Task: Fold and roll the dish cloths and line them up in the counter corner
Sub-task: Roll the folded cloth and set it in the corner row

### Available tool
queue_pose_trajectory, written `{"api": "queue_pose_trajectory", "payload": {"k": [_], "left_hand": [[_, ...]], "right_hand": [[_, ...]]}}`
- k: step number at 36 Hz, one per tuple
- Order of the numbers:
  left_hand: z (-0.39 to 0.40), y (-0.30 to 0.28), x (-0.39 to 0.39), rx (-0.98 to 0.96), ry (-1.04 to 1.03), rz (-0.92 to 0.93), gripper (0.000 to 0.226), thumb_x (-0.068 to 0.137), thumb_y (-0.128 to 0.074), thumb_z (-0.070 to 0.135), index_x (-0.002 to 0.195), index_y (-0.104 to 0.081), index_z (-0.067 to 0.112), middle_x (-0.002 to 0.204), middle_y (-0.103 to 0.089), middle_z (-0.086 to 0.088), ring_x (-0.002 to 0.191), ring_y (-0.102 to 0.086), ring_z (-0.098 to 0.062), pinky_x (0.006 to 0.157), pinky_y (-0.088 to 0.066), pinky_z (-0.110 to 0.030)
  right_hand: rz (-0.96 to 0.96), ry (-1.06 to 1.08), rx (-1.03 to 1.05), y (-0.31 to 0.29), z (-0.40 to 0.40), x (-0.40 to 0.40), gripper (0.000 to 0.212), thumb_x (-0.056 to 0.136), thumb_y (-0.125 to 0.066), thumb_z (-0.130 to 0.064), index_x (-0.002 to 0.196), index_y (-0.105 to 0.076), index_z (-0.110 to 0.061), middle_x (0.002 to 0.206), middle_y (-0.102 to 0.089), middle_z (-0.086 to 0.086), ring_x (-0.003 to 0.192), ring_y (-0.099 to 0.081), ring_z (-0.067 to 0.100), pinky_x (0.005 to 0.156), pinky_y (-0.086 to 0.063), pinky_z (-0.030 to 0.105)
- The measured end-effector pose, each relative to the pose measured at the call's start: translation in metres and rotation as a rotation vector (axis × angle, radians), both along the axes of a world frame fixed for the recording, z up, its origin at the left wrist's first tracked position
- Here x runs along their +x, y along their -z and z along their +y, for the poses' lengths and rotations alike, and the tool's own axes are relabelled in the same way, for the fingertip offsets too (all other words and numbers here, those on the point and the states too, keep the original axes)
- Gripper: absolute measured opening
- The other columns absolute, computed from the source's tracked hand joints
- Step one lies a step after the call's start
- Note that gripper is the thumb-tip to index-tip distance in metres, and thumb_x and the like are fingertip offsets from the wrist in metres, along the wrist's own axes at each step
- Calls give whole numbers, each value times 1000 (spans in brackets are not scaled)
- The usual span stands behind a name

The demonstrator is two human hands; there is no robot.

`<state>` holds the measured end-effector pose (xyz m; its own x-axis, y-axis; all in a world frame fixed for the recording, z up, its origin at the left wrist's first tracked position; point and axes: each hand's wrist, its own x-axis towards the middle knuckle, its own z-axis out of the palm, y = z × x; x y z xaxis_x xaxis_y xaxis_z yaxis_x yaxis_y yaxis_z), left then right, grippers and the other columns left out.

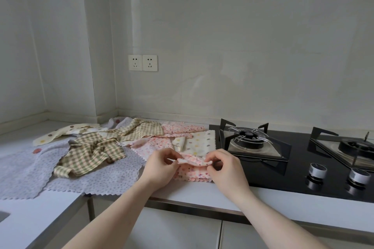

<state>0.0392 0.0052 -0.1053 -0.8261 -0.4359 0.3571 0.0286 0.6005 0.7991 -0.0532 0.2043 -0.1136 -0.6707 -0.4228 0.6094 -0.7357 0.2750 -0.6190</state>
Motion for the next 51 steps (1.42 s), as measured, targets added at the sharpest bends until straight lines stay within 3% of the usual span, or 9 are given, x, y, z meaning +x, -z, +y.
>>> {"api": "queue_pose_trajectory", "payload": {"k": [7,14,23,28,34,37,42,47,51], "left_hand": [[2,-1,3,14,38,-29,52,67,-69,26,114,-51,38,101,-55,6,74,-55,-13,66,-50,-30],[3,2,-2,-220,56,-105,57,67,-71,66,121,-60,49,110,-50,16,102,-54,-8,91,-49,-35],[4,3,-3,-295,55,-55,12,84,-76,39,94,-69,42,93,-53,14,82,-54,-6,78,-49,-30],[3,6,-4,-360,61,-3,15,83,-77,30,83,-67,41,94,-53,17,83,-53,-2,71,-41,-20],[9,5,-2,-571,50,54,12,80,-61,37,90,-64,31,118,-61,19,110,-48,-9,89,-44,-31],[16,0,3,-581,37,21,17,81,-64,33,98,-63,29,95,-60,15,97,-49,-9,80,-44,-31],[14,1,4,-572,44,16,28,75,-62,28,102,-65,31,88,-60,18,94,-50,-8,80,-47,-32],[14,3,1,-654,17,19,18,78,-64,34,94,-71,33,89,-69,18,90,-49,-6,85,-31,-27],[16,0,2,-553,27,-41,21,72,-64,48,80,-69,29,71,-66,15,71,-57,-5,73,-41,-27]], "right_hand": [[16,8,38,1,0,-1,31,80,-67,0,77,-63,-30,95,-65,-13,82,-65,10,71,-56,39],[53,22,57,0,-1,0,28,79,-70,0,77,-65,-27,90,-59,-13,75,-61,13,67,-54,34],[91,4,96,-1,0,4,22,77,-72,-3,74,-65,-24,87,-58,-13,79,-62,10,67,-50,21],[99,-12,163,0,-1,6,16,73,-69,-9,71,-60,-23,84,-55,-11,79,-56,10,66,-47,22],[78,-24,194,0,-2,5,14,74,-65,-13,71,-54,-22,83,-52,-11,84,-52,9,69,-43,19],[66,-27,229,0,-2,4,14,76,-67,-20,71,-54,-21,81,-53,-11,87,-51,8,72,-44,21],[76,6,275,1,-3,4,26,84,-67,-39,67,-55,-25,79,-56,-13,93,-47,4,74,-38,15],[96,49,292,0,-4,5,30,94,-62,-37,67,-58,-24,77,-56,-12,90,-48,7,71,-38,19],[95,71,292,-3,-2,9,24,86,-70,-34,68,-56,-25,78,-59,-12,90,-50,3,67,-37,14]]}}
